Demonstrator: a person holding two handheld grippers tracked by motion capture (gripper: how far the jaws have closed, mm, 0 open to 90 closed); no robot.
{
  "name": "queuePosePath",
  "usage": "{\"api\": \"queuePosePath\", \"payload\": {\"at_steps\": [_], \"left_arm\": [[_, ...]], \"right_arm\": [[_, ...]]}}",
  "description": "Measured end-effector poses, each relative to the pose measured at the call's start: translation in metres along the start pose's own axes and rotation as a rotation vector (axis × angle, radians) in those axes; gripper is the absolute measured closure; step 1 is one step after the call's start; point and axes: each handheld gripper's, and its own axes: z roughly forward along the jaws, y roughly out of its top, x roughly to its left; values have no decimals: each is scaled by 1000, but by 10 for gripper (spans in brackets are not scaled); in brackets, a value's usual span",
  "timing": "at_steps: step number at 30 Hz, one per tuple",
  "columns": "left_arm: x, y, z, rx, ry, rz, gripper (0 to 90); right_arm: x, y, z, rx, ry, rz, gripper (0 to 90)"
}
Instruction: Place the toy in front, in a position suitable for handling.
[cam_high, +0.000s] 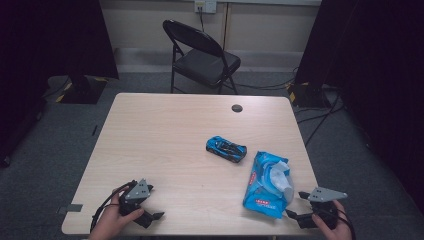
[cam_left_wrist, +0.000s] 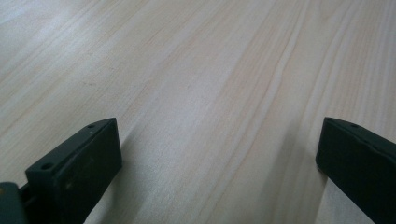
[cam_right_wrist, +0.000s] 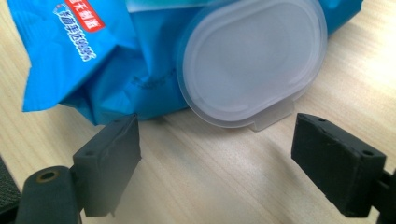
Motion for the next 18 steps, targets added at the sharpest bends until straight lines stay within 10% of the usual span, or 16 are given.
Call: {"api": "queuePosePath", "payload": {"at_steps": [18], "left_arm": [[-1, 0, 0, -1, 3, -5, 0]], "right_arm": [[37, 22, -12, -44, 27, 1, 142]]}}
